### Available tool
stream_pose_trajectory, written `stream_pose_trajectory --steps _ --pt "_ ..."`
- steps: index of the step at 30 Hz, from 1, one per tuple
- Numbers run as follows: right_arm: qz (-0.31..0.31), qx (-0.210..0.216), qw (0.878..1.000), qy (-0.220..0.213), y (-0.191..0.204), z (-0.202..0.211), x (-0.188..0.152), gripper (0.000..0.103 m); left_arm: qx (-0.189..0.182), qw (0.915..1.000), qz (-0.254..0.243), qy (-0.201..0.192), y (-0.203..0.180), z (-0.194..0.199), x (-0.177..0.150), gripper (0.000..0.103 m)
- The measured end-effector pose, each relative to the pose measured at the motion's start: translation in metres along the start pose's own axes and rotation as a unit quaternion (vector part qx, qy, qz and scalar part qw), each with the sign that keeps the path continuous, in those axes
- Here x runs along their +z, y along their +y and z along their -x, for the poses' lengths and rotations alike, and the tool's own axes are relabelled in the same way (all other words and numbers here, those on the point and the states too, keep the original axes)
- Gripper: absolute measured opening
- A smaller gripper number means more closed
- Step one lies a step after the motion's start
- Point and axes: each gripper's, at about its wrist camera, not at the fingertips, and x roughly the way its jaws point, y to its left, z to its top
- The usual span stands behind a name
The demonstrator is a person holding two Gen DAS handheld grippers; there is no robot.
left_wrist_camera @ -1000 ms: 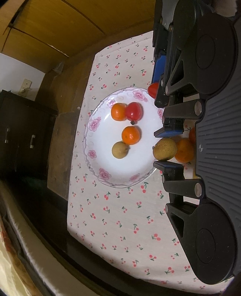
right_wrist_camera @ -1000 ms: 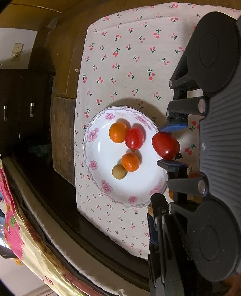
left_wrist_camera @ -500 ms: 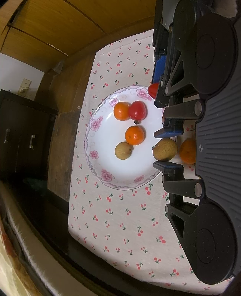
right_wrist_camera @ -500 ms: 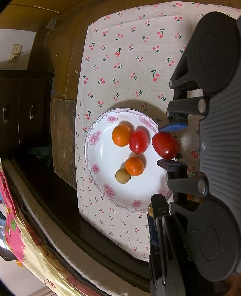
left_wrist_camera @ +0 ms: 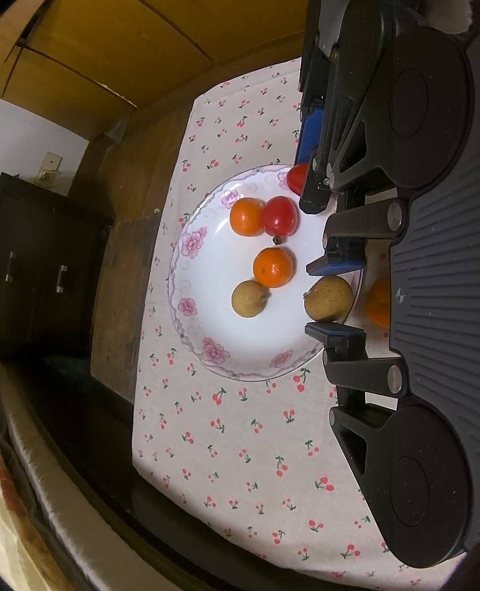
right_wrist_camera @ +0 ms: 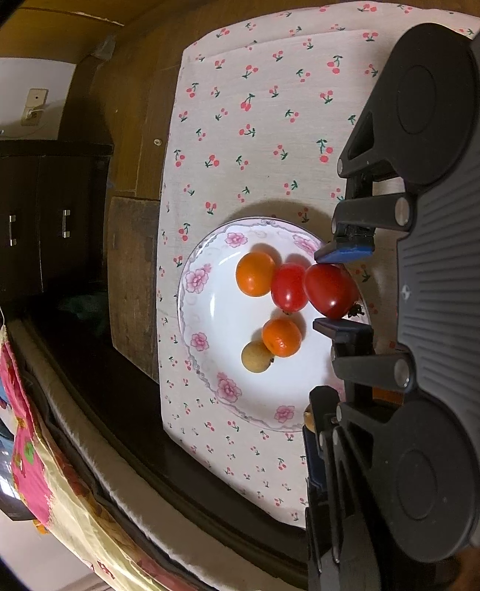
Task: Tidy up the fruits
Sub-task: 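Open both tools to drop the tan fruit and tomato into the bowl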
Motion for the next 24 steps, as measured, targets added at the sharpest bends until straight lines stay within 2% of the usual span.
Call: stream_pose_trajectory --steps 16,24 --pt "0.005 -0.005 1.000 -0.004 0.0042 -0.0044 0.0020 0.034 0.005 1.0000 0.007 0.001 0.0033 -0.0018 0.0018 0.034" --pt "0.002 -0.004 1.000 -0.012 0.0034 -0.0019 0.0043 0.034 0.008 0.9999 0.011 -0.004 0.0059 0.0007 0.0036 0.041"
